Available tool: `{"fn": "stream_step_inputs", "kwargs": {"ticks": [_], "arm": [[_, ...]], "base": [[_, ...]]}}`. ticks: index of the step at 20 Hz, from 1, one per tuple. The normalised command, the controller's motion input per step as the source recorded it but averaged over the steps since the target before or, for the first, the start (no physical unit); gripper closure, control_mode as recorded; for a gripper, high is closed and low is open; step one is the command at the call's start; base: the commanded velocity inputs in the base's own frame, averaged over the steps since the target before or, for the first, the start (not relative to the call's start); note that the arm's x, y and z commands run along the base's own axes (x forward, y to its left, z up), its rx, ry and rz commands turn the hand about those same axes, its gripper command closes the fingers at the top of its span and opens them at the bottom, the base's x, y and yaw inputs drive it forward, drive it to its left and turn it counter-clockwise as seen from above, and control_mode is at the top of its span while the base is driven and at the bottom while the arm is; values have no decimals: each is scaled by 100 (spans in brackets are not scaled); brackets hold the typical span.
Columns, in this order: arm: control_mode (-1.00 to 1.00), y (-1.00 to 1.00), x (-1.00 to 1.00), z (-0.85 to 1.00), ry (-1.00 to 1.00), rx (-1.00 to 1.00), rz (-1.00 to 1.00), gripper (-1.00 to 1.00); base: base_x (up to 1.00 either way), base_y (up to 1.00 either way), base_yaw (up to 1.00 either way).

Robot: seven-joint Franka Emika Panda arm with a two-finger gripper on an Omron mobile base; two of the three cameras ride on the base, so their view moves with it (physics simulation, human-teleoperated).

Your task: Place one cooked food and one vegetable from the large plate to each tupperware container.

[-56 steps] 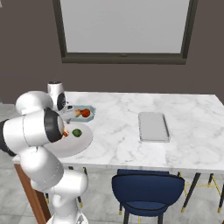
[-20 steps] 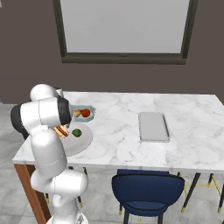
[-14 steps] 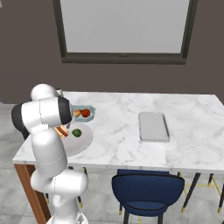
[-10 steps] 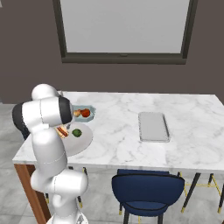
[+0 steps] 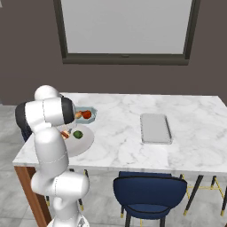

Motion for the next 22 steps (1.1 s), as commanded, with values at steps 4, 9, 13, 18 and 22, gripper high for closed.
{"fn": "stream_step_inputs", "kwargs": {"ticks": [4, 9, 13, 18, 22], "arm": [[-100, 0, 0, 0, 0, 0, 0, -100], [-100, 0, 0, 0, 0, 0, 0, 100], [-100, 0, -4, 0, 0, 0, 0, 100], [-100, -11, -25, 6, -3, -3, -2, 100], [-100, -64, -13, 13, -1, -18, -29, 100]], "base": [[0, 0, 0], [0, 0, 0], [0, 0, 0], [0, 0, 0], [0, 0, 0]]}}
